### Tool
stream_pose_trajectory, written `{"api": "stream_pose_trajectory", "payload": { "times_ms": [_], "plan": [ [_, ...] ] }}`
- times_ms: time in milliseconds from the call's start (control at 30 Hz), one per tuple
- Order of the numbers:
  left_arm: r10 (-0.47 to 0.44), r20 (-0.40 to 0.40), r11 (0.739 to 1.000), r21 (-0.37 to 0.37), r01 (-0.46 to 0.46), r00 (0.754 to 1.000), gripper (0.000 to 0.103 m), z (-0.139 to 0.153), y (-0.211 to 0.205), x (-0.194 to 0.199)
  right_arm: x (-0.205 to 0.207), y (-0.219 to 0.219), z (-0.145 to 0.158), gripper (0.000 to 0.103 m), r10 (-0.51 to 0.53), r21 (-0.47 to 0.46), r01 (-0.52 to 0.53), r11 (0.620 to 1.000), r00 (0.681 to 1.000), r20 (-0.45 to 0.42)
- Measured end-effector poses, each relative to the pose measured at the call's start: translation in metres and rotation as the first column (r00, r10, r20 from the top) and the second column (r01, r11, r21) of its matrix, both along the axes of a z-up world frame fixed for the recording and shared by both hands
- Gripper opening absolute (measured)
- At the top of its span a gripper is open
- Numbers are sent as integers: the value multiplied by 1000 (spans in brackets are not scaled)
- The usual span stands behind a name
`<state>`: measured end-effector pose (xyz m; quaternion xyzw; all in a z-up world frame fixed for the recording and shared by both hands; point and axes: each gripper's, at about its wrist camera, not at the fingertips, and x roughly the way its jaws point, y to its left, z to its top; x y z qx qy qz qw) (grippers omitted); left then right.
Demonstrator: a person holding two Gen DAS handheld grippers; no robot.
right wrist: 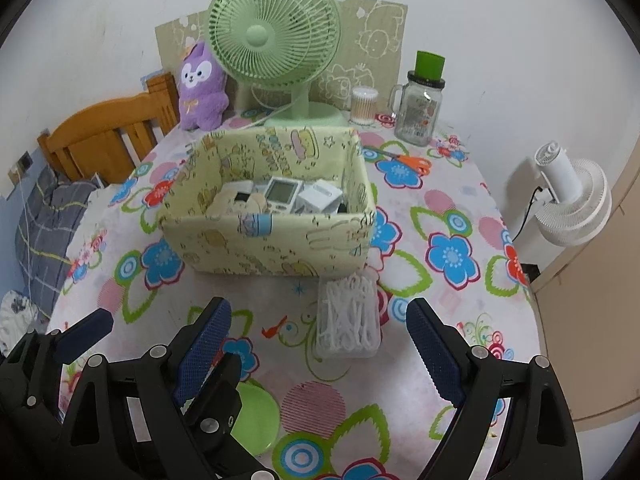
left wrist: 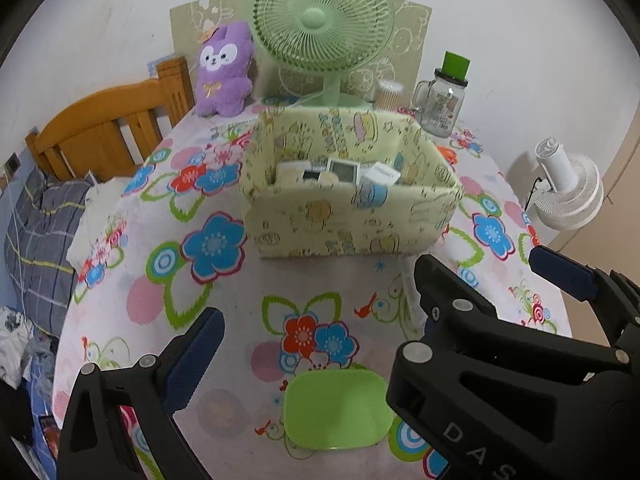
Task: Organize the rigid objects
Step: 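Move the left tool to the green lid while the right tool approaches the clear floss-pick box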
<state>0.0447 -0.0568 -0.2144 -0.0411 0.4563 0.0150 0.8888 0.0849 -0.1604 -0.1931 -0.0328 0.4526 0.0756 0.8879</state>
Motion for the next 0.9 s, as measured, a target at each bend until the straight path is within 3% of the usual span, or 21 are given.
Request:
{"api": "stream_pose_trajectory", "payload": {
  "times_ms": [900],
  "plan": [
    [65,-107,997,-32,-68,992,102,-78,-13,-33,-26,-11,-80,91,19,-68,-24,997,996,-83]
  ]
}}
